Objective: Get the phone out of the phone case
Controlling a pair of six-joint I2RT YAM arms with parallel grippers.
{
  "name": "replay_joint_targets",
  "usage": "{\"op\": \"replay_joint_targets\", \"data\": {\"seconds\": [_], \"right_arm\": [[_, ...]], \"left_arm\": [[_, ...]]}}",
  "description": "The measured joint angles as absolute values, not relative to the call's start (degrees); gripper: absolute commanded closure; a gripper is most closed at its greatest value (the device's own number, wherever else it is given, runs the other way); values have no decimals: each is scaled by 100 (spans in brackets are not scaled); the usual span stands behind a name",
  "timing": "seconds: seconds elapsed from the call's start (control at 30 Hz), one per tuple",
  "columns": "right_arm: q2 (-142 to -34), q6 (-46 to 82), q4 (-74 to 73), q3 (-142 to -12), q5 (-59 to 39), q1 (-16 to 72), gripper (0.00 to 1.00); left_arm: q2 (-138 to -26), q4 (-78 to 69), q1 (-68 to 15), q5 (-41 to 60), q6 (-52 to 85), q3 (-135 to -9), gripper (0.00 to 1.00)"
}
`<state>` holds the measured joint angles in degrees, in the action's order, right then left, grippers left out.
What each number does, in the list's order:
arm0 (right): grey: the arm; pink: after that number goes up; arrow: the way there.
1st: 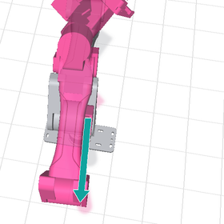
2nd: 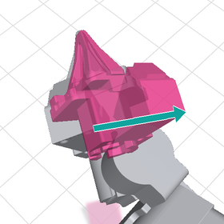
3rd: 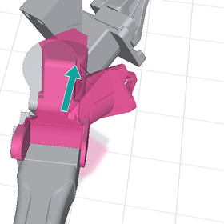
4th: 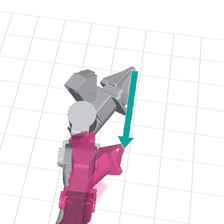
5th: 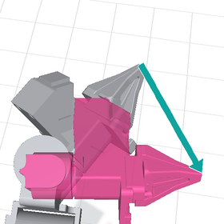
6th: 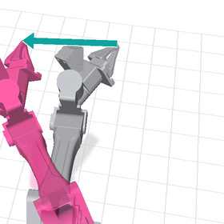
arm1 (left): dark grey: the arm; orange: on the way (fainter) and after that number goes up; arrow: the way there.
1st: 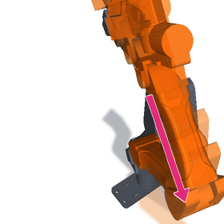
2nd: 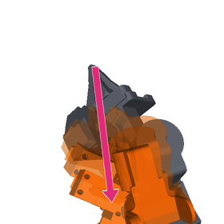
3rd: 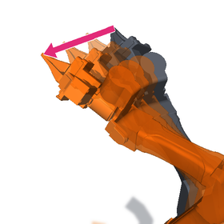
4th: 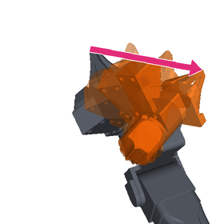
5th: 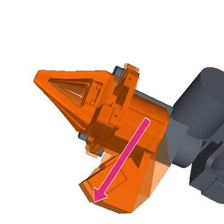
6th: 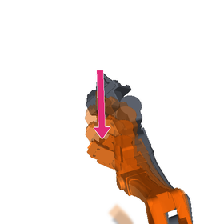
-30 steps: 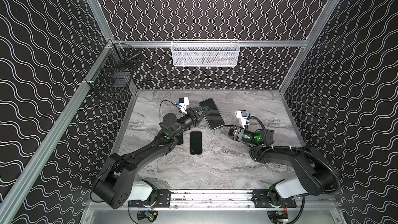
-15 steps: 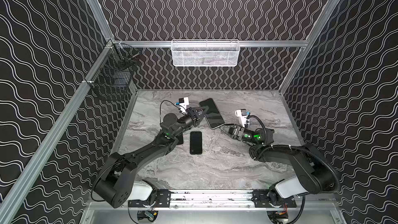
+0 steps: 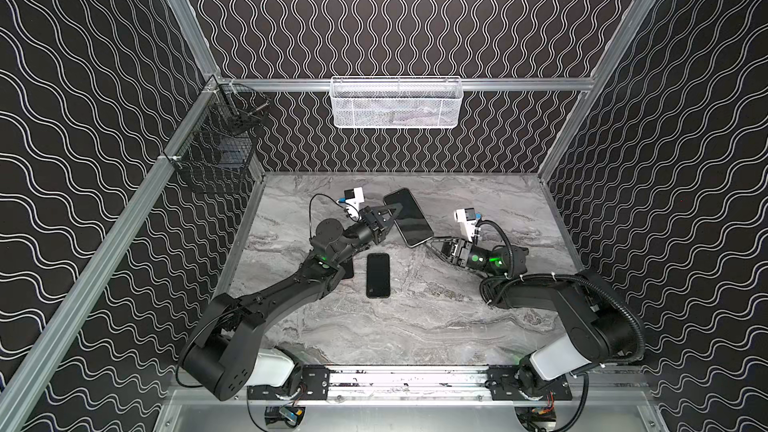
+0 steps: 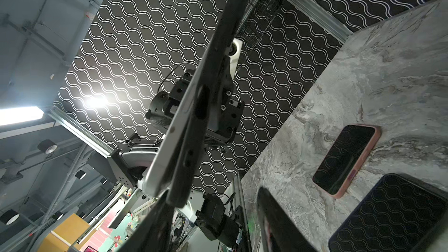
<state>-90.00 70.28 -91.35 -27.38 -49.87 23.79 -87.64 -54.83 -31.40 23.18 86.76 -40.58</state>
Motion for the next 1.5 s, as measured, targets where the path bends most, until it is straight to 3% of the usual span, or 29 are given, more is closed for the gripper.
{"op": "replay_joint_targets", "data": {"seconds": [0.57,1.23,1.5], "right_arm": [[-8783,7054,-8873,-2810,-4827,2392,50],[-8565,7179,-8427,-2674,-4543,2438,81],[-8646,7450,-8482,-2556,-4390,2447,88]], "left_arm": [[-9006,-5802,-3199,2456,8589,-4141,100],[-9535,-6071,-3205,2449,8392,-4228,100],[-9719,-6084,-3205,2469,8359,-4248,86]]}}
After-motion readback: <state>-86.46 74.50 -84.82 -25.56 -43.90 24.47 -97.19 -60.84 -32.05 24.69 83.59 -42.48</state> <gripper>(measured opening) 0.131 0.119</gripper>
